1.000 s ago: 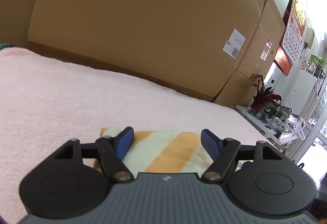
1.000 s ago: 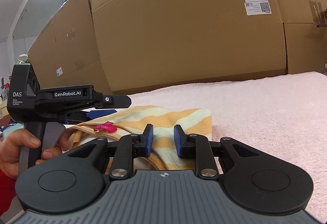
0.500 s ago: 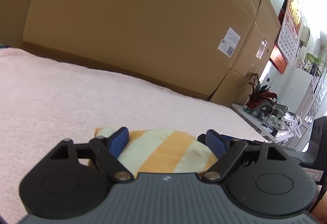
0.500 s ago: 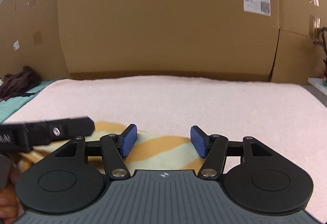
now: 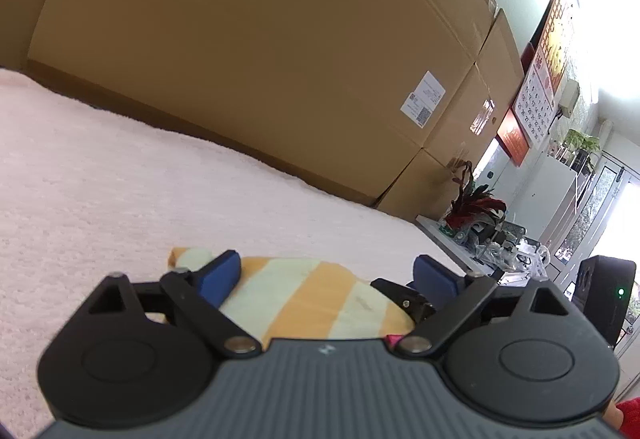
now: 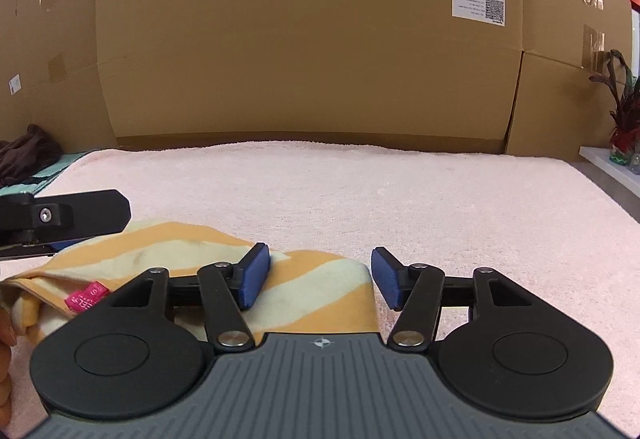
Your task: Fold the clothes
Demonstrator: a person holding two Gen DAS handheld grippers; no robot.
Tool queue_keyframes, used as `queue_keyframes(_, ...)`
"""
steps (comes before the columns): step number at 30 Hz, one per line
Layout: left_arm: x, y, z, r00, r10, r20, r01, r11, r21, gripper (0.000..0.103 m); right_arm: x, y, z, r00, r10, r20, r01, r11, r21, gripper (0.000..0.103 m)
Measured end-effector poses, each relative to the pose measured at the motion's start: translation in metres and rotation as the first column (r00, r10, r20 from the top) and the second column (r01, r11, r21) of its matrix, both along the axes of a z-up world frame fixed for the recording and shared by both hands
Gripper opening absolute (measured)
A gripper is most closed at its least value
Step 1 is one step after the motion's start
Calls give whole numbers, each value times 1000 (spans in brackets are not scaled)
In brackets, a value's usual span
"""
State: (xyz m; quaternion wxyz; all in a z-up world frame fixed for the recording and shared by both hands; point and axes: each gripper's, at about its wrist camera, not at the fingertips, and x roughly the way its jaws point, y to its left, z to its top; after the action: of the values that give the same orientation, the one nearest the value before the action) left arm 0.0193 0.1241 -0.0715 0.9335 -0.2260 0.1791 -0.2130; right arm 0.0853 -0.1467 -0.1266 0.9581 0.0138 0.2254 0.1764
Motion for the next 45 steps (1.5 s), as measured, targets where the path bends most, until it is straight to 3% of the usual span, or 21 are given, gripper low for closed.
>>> queue_keyframes(4, -1, -1, 0, 1000, -16, 9, 16, 1000, 6, 98, 5, -9, -1, 998, -18, -54, 22, 997, 69, 68)
queue_keyframes(13, -11, 3, 0, 999, -23, 36, 23, 1000, -7, 99, -19, -21, 0, 999, -39, 4, 39, 999, 17, 70)
queue_keyframes(23, -19, -4, 3, 999, -5, 51, 3, 999, 48, 99, -36, -61, -30, 999, -33, -26, 38, 970, 238, 70)
queue_keyframes(26, -28, -4, 2, 997, -18, 79, 14, 999, 46, 99, -39, -65, -33, 1000, -10, 4, 8, 970, 244, 70)
queue_keyframes(31, -61, -19, -4, 989, -68, 134, 45, 984, 171, 100, -38, -74, -39, 999, 17, 28, -25, 958, 285, 70)
queue_keyframes(36, -77, -32, -9, 987, -95, 126, 62, 968, 241, 100, -35, -85, -45, 999, 21, 27, -29, 940, 340, 70)
queue_keyframes(42, -79, -20, -5, 990, -125, 61, 116, 984, 133, 102, -39, -91, -53, 997, 53, 59, -71, 929, 364, 69)
queue_keyframes(45, -76, -23, -4, 990, -132, 41, 125, 980, 154, 102, -40, -91, -53, 996, 63, 66, -83, 926, 368, 69)
